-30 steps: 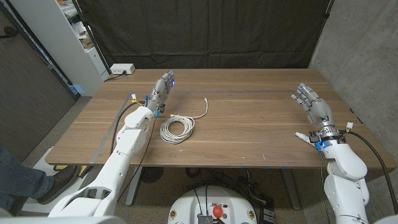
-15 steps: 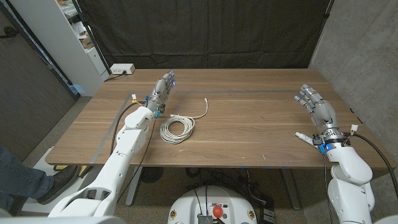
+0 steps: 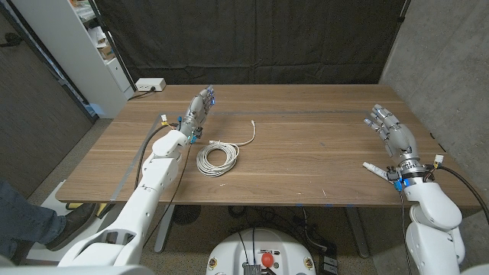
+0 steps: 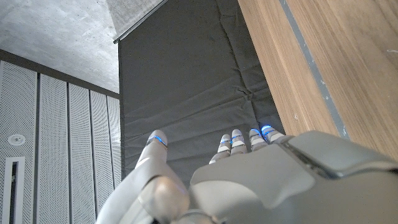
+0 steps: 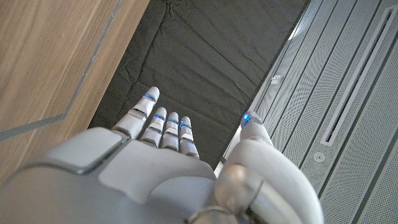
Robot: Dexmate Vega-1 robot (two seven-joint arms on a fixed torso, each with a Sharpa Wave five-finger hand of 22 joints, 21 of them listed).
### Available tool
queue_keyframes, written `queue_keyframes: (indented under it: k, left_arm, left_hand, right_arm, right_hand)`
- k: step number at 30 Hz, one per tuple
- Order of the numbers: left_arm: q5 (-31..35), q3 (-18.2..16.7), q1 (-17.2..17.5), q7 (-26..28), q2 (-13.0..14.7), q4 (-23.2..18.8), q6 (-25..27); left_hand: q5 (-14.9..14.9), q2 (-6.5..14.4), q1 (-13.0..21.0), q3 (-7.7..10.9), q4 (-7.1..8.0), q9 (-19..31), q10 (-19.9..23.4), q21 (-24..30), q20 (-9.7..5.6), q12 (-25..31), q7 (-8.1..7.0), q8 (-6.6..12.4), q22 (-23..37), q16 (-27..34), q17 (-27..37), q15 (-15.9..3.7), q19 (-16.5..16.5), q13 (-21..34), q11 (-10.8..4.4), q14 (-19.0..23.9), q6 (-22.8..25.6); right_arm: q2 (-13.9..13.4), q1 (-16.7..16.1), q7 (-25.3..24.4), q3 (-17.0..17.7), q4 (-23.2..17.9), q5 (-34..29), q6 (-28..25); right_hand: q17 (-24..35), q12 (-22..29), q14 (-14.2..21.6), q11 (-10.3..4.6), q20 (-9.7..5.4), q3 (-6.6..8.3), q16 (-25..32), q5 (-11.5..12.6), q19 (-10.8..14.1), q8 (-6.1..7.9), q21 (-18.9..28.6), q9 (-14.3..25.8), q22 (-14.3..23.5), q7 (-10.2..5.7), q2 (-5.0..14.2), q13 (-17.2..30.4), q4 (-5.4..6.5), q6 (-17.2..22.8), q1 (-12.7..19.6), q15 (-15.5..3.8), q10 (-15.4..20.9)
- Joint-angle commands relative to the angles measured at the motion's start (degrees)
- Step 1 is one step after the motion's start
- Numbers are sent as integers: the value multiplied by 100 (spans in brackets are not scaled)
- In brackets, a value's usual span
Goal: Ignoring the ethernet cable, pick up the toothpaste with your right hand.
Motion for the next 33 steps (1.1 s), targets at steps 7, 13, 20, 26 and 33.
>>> queue_keyframes:
  k: [7,13,20,26,33]
  left_arm:
    - [50,53,-143,-38,-3,62,3]
    - [50,65,-174,-74,-9,110,-5]
    - [64,69,-189,-94,8,119,27]
    - [91,52,-185,-47,20,107,26]
    - [112,55,-190,-42,49,62,65]
  left_hand:
    - [2,5,54,11,-10,23,-32,-22,37,-8,31,11,33,2,27,19,-280,33,10,-38,3]
    - [2,6,58,10,-11,23,-27,-30,36,-6,29,11,33,2,27,21,-277,33,-1,-38,3]
    - [3,7,62,8,-12,23,-31,-39,37,-7,28,12,34,3,27,22,-274,33,-5,-37,5]
    - [3,9,66,7,-14,23,-32,-47,31,-7,31,11,34,1,27,19,-271,33,4,-41,0]
    - [3,10,70,6,-15,23,-40,-55,32,-10,26,12,34,3,27,26,-270,33,9,-36,2]
  right_arm:
    - [72,-139,-166,105,-141,-215,83]
    - [72,-181,-235,138,-207,-366,159]
    - [103,-242,-326,152,-278,-537,162]
    - [135,-301,-406,153,-299,-699,229]
    - [187,-364,-552,166,-360,-944,264]
  right_hand:
    - [0,-22,42,35,-2,9,15,27,38,57,-14,29,31,33,4,25,-15,193,66,39,80]
    - [0,-24,51,26,5,6,14,30,39,83,-20,34,32,42,-3,26,-13,278,69,42,92]
    - [-5,-17,78,52,11,20,16,38,67,72,-15,37,33,38,2,27,-23,275,106,64,133]
    - [-8,-17,103,64,16,28,21,42,91,74,-10,38,34,60,2,27,-31,297,132,63,149]
    - [-8,-20,110,62,21,36,19,45,96,70,-13,39,34,56,2,28,-37,304,156,67,157]
